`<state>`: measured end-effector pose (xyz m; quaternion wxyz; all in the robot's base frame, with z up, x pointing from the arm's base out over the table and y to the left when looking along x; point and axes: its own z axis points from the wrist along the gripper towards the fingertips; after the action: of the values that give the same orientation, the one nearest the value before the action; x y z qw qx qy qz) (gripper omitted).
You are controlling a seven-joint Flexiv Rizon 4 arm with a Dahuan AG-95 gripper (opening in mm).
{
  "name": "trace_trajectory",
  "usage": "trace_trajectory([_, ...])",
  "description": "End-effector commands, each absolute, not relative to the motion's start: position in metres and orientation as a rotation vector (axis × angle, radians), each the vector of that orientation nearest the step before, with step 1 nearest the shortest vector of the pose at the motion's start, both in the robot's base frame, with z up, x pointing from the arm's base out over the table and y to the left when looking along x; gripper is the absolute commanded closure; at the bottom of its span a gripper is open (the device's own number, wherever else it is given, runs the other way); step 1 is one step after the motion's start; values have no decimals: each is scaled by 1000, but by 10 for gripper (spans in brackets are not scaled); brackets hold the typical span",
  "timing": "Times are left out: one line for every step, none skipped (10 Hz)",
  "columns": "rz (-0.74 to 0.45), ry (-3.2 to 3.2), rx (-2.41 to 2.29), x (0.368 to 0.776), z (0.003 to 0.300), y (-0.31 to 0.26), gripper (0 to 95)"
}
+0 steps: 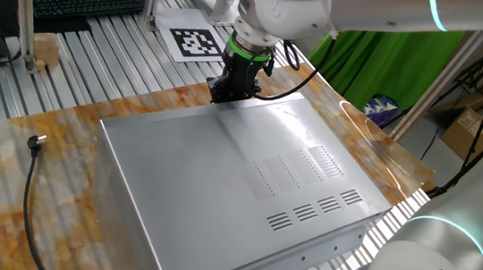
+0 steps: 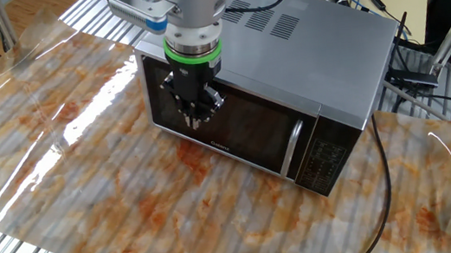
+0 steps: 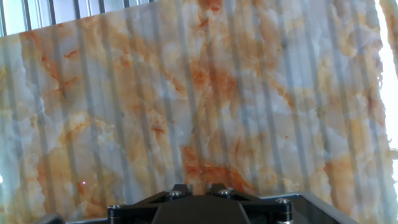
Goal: Open the microwave door
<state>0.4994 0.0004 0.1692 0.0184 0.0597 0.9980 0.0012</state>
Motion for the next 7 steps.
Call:
trace_trajectory([6,3100,186,499,169,0,950])
trace_trajectory([6,3100,184,499,169,1,950])
trace_trajectory([10,3101,184,499,168,1,950])
trace_trajectory([17,3101,190,499,168,1,950])
trace_trajectory([23,3100,200,499,168,1,950])
trace_trajectory([23,3100,202,499,168,1,950])
trace_trajectory([22,3100,203,499,168,2,950])
